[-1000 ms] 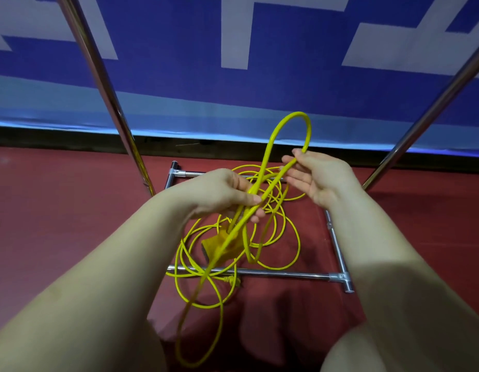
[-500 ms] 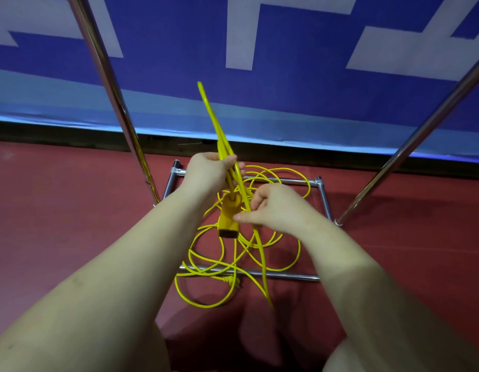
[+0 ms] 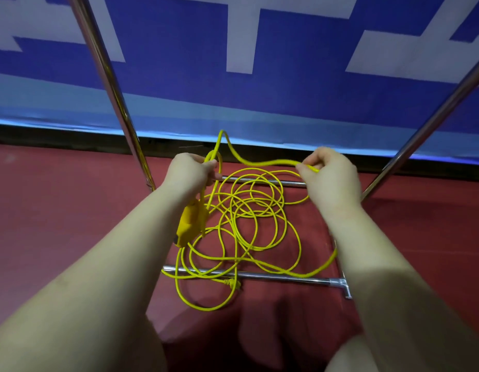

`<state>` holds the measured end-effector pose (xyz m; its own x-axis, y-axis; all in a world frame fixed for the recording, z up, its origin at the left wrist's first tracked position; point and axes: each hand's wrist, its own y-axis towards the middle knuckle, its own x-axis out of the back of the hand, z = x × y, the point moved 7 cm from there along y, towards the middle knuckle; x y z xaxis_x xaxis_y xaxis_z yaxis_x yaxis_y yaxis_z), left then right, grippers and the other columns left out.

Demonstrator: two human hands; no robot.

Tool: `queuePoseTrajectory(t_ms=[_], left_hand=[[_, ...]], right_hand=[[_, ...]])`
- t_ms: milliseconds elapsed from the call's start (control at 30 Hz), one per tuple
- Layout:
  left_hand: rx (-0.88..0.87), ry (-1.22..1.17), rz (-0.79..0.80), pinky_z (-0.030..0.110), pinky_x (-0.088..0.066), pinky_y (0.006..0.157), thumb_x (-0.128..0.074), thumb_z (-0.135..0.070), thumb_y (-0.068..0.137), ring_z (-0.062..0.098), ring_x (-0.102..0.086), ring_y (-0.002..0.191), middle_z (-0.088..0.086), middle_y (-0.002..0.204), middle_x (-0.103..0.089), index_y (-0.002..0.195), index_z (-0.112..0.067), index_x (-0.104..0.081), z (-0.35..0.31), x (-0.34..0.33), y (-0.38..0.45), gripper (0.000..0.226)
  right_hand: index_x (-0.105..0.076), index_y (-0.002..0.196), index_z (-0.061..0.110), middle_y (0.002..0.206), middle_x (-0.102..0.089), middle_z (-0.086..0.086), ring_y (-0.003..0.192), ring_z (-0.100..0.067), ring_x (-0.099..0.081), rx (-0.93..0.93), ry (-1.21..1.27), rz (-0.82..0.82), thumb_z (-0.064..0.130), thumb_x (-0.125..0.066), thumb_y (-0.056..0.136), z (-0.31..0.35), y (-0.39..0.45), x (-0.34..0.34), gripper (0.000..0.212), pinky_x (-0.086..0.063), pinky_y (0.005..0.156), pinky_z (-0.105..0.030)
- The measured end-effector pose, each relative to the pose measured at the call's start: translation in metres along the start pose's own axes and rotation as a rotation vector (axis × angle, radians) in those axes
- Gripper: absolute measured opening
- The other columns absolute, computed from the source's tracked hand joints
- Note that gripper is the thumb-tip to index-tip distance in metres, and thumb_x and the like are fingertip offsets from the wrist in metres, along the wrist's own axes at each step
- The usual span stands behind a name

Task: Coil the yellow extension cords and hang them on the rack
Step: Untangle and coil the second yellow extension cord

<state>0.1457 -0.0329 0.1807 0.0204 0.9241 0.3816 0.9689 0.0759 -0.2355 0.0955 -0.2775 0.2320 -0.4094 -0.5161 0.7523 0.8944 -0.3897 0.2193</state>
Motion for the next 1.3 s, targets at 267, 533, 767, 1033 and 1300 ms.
queuePoseTrajectory(t_ms=[267, 533, 767, 1033, 1300], left_hand=[[-0.023, 0.006, -0.003, 0.023, -0.04, 0.054, -0.046, -0.02, 0.1, 0.009, -0.051, 0.052, -0.004, 0.066, -0.065, 0.095, -0.007, -0.063, 0.0, 0.001, 0.002, 0.022], [-0.03, -0.18, 0.147, 0.017, -0.05, 0.052, -0.048, -0.017, 0.099, 0.006, -0.066, 0.056, 0.004, 0.076, -0.069, 0.097, -0.003, -0.061, 0.0, -0.024, -0.004, 0.019], [-0.081, -0.156, 0.389, 0.03, -0.055, 0.066, -0.052, -0.019, 0.097, 0.011, -0.068, 0.064, 0.001, 0.069, -0.072, 0.087, -0.009, -0.065, -0.013, -0.056, -0.021, 0.019], [-0.108, -0.143, 0.552, 0.031, -0.049, 0.066, -0.048, -0.017, 0.098, 0.007, -0.062, 0.057, -0.004, 0.062, -0.067, 0.083, -0.014, -0.062, -0.018, -0.071, -0.033, 0.021], [-0.054, -0.376, 0.289, 0.021, -0.049, 0.05, -0.047, -0.016, 0.099, 0.004, -0.056, 0.047, -0.006, 0.054, -0.062, 0.081, -0.012, -0.057, -0.02, -0.033, -0.011, 0.02]], right_hand=[[-0.06, 0.081, 0.031, 0.087, -0.056, 0.009, 0.108, -0.02, -0.055, 0.181, -0.456, 0.521, 0.036, -0.06, 0.086, 0.012, -0.015, -0.04, 0.007, -0.031, 0.098, -0.035], [-0.063, 0.073, 0.03, 0.089, -0.068, -0.01, 0.08, -0.014, -0.055, 0.268, 0.029, 0.838, 0.042, -0.062, 0.085, 0.031, -0.033, -0.057, 0.017, -0.048, 0.08, -0.036], [-0.067, 0.064, 0.025, 0.067, -0.061, 0.011, 0.068, -0.003, -0.051, 0.166, 0.209, 0.718, 0.044, -0.065, 0.082, 0.024, -0.02, -0.054, 0.026, -0.039, 0.07, -0.028], [-0.043, 0.069, 0.023, 0.062, -0.048, 0.006, 0.054, -0.01, -0.042, 0.046, 0.141, 0.285, 0.053, -0.081, 0.058, 0.009, 0.0, -0.031, 0.05, -0.032, 0.05, -0.026], [-0.052, 0.081, 0.019, 0.066, -0.057, -0.001, 0.053, -0.014, -0.055, -0.032, 0.31, 0.474, 0.033, -0.057, 0.091, -0.008, 0.005, -0.037, 0.018, -0.049, 0.067, -0.034]])
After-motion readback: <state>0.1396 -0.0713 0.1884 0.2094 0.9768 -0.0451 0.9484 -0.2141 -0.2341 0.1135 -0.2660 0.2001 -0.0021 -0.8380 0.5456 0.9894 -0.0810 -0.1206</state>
